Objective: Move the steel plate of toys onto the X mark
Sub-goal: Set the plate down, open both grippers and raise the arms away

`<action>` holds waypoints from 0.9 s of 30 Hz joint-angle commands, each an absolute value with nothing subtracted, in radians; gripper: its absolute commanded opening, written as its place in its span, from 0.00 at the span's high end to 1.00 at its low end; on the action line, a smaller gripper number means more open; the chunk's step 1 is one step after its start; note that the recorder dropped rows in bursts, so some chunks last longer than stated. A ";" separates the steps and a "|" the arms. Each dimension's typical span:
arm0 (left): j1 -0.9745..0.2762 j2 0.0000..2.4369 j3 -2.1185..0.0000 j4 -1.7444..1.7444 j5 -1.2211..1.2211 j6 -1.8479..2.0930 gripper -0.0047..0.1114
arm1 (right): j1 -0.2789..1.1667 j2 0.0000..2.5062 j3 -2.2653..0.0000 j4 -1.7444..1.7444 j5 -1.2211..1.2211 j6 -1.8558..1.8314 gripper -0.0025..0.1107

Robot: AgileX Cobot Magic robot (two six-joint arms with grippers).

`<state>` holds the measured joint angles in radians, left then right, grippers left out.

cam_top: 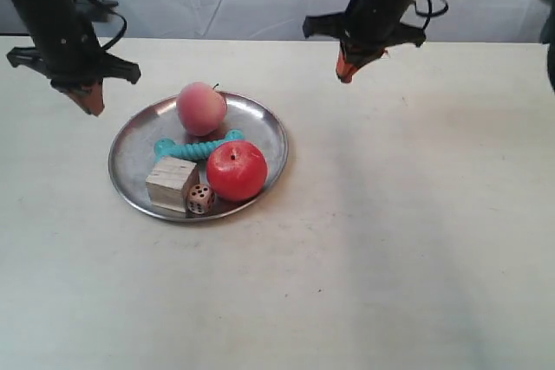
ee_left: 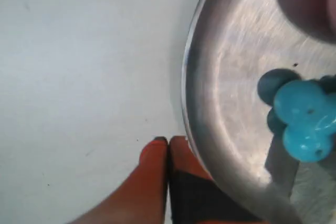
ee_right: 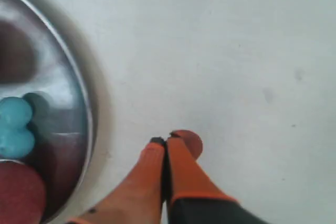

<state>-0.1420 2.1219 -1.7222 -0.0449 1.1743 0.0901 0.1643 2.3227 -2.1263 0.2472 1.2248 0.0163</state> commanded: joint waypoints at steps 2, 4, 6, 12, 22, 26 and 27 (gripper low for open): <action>-0.149 1.929 -1.661 -0.209 1.029 0.180 0.96 | 0.165 2.147 -2.125 0.237 1.221 -0.036 0.98; -0.162 1.837 -1.600 -0.285 0.960 0.239 0.96 | 0.171 2.076 -2.090 0.249 1.221 -0.039 0.98; -0.182 1.746 -1.523 -0.329 0.897 0.283 0.96 | 0.190 1.980 -2.015 0.257 1.206 -0.060 0.98; -0.250 1.417 -1.264 -0.340 0.708 0.303 0.96 | 0.249 1.623 -1.608 0.253 0.936 -0.096 0.98; -0.271 0.999 -0.969 -0.246 0.568 0.321 0.96 | 0.262 1.034 -0.843 0.253 0.522 -0.105 0.98; -0.271 0.936 -0.967 -0.220 0.586 0.321 0.96 | 0.262 0.879 -0.699 0.268 0.613 -0.092 0.98; -0.271 0.923 -0.967 -0.220 0.584 0.321 0.96 | 0.262 0.845 -0.677 0.268 0.655 -0.092 0.98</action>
<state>-0.2674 0.9617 -0.9725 -0.2333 0.5906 0.3204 0.2606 0.9333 -0.7508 0.2628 0.5907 -0.0948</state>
